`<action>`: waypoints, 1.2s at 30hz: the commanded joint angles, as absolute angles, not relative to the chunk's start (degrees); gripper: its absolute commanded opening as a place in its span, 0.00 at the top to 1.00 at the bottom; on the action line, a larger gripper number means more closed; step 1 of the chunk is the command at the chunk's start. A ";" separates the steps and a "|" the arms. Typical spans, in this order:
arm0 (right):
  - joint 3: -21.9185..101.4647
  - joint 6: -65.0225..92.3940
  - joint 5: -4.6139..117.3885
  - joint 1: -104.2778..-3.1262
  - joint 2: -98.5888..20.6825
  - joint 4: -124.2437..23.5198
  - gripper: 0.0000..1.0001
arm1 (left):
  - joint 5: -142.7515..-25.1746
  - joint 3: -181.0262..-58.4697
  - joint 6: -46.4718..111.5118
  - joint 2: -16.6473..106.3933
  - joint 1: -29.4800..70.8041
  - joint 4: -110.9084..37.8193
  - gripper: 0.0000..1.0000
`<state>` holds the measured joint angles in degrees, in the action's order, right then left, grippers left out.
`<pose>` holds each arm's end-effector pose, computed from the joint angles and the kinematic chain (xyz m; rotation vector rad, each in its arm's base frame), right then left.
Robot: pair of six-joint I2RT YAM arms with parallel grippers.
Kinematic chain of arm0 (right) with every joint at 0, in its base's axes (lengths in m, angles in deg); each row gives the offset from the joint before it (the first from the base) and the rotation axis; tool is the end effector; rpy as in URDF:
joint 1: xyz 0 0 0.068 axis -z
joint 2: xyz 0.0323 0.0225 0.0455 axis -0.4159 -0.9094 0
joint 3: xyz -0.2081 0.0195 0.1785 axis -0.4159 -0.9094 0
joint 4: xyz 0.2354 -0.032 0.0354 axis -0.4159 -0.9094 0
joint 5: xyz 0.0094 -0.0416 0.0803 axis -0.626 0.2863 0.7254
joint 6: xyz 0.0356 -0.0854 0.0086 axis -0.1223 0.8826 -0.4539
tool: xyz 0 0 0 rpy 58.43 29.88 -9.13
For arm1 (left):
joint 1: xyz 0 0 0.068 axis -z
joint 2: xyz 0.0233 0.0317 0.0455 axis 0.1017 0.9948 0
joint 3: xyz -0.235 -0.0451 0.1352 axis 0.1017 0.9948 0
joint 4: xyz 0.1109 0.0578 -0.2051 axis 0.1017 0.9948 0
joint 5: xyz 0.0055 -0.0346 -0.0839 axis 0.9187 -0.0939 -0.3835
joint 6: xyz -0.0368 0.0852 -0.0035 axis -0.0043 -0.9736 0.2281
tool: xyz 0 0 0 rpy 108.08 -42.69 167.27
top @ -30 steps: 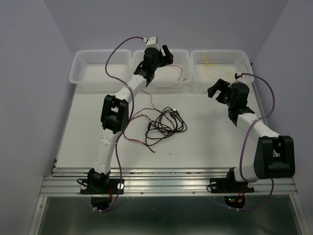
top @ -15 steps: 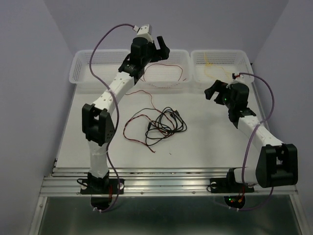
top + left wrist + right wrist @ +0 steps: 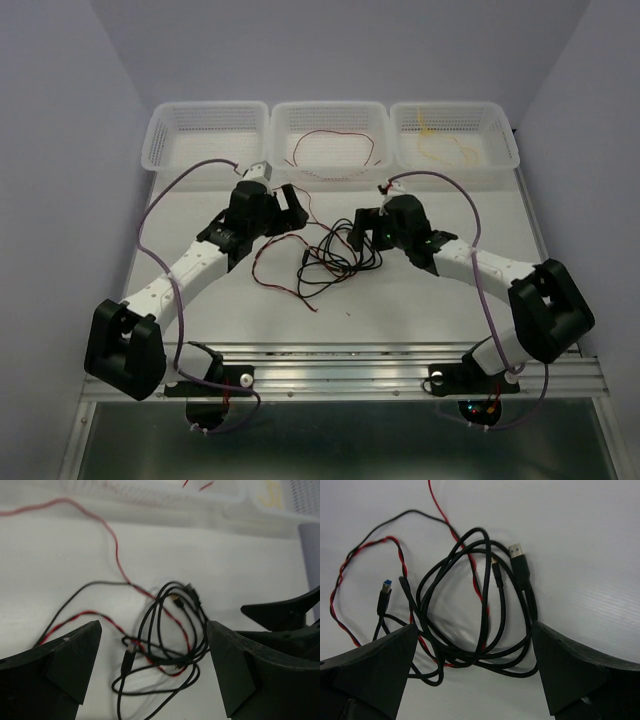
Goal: Untangle the cables
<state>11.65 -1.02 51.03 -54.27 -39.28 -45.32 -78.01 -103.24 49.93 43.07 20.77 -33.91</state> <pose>0.2897 0.1690 0.2250 -0.1772 2.1305 0.5778 0.2884 -0.1481 0.3075 -0.0122 1.9543 -0.6913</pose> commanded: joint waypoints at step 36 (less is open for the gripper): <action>27.41 4.24 42.50 -65.53 -33.47 -39.57 0.99 | -79.39 -90.47 53.81 37.59 20.97 -35.85 0.01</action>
